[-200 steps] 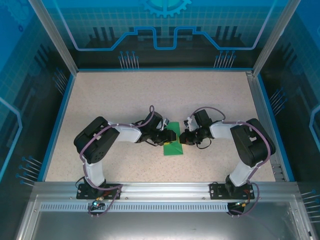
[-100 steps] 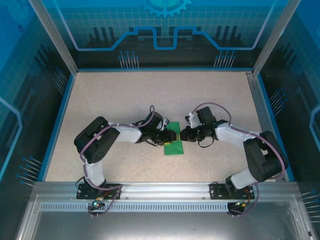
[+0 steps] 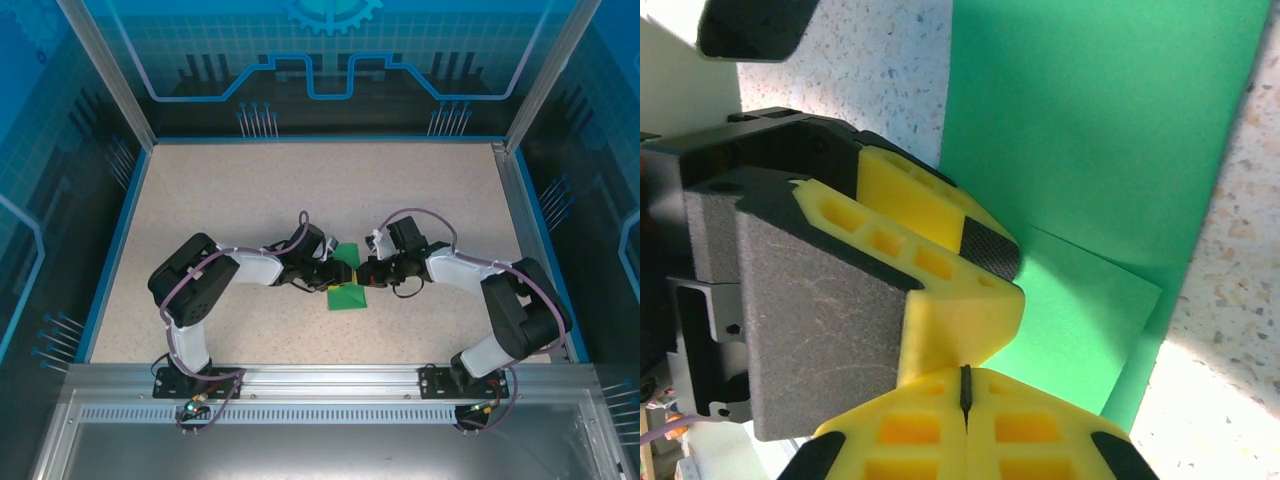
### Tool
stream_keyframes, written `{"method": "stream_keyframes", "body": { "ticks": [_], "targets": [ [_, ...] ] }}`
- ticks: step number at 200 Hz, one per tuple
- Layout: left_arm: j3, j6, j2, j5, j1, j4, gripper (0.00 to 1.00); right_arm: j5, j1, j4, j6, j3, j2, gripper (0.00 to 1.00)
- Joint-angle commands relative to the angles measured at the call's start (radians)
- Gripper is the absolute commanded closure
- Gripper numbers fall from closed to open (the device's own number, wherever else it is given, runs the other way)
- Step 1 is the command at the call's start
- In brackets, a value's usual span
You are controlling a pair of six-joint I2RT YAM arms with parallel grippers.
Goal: Fold a paper plane with a square sheet of paper (pick it up from the middle)
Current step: Fold the triangle a second time at the center of the table.
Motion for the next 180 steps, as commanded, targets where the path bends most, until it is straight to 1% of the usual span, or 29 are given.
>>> {"method": "stream_keyframes", "body": {
  "ticks": [1,28,42,54,65,82,96,180],
  "targets": [
    [-0.016,0.007,0.060,-0.041,-0.010,-0.078,0.62,0.039,0.036,-0.053,0.023,-0.055,-0.017,0.97],
    [-0.010,0.007,0.058,-0.041,-0.010,-0.086,0.63,0.040,0.027,-0.046,0.030,-0.077,-0.086,0.98],
    [-0.007,0.009,0.059,-0.041,-0.009,-0.091,0.67,0.007,0.030,-0.024,0.035,-0.089,-0.102,0.97],
    [-0.005,0.009,0.061,-0.041,-0.009,-0.093,0.68,-0.013,0.036,-0.022,0.034,-0.087,-0.102,0.97],
    [-0.005,0.010,0.061,-0.041,-0.011,-0.093,0.73,-0.021,0.040,-0.030,0.026,-0.079,-0.095,0.97],
    [-0.005,0.009,0.062,-0.041,-0.010,-0.093,0.77,-0.051,0.054,-0.033,0.018,-0.061,-0.067,0.96],
    [-0.005,0.010,0.063,-0.039,-0.010,-0.093,0.82,-0.039,0.072,-0.035,0.018,-0.049,-0.050,0.96],
    [-0.005,0.013,0.064,-0.042,-0.009,-0.098,0.83,-0.031,0.086,-0.028,0.015,-0.003,0.040,0.95]
  ]
}}
